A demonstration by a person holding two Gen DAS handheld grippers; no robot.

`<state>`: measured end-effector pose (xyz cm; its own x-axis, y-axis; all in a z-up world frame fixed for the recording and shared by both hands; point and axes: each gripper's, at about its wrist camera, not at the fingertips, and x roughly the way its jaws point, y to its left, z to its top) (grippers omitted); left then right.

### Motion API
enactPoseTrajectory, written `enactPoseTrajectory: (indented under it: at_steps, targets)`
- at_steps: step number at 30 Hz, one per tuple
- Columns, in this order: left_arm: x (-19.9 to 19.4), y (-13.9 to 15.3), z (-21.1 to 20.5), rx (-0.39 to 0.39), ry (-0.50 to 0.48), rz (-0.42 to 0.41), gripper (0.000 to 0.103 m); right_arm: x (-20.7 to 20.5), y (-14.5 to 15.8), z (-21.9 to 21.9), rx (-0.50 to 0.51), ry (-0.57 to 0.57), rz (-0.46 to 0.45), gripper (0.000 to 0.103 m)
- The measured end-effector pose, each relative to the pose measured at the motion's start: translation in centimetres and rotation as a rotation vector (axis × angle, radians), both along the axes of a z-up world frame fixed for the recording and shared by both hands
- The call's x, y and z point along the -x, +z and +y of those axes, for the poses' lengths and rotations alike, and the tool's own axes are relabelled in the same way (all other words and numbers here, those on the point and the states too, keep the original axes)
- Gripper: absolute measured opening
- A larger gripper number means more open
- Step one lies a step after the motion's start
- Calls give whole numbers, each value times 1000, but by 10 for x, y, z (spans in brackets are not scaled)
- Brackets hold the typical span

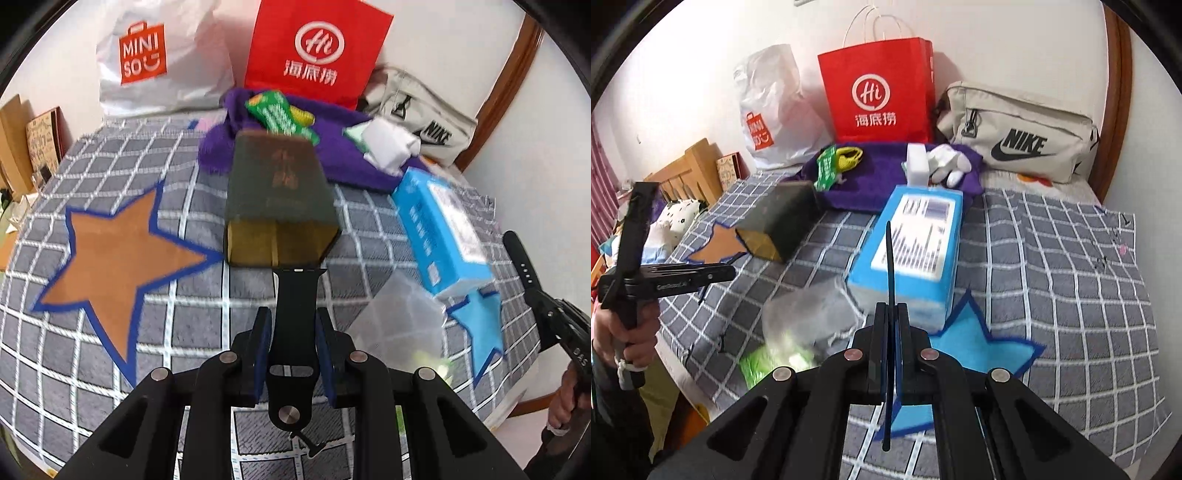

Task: Organize soft objects
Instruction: 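Carry the watch band with the left gripper while the right carries the strap to the towel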

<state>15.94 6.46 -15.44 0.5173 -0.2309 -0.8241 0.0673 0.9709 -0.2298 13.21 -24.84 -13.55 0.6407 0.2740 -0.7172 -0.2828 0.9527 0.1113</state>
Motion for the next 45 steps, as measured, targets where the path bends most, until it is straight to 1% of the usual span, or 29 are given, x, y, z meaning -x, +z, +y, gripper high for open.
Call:
enactPoseTrajectory:
  at_steps: [6, 10, 21, 29, 32, 38, 45]
  targets:
    - [-11, 30, 2, 4, 6, -44, 23, -21, 16, -2, -6, -3, -26, 3]
    - [-21, 44, 1, -6, 12, -66, 23, -37, 24, -4, -8, -1, -34, 3]
    - [-58, 71, -7, -34, 13, -102, 23, -82, 31, -7, -29, 6, -25, 3]
    - [-86, 78, -10, -39, 26, -103, 23, -119, 36, -5, -36, 12, -30, 3]
    - [-98, 80, -9, -28, 24, -103, 23, -133, 36, -1, -30, 22, -24, 3]
    - [-123, 77, -5, -20, 36, -89, 23, -161, 36, 10, 4, 36, -4, 3]
    - [-153, 73, -3, -28, 45, -73, 23, -193, 36, 13, -3, 33, 6, 3]
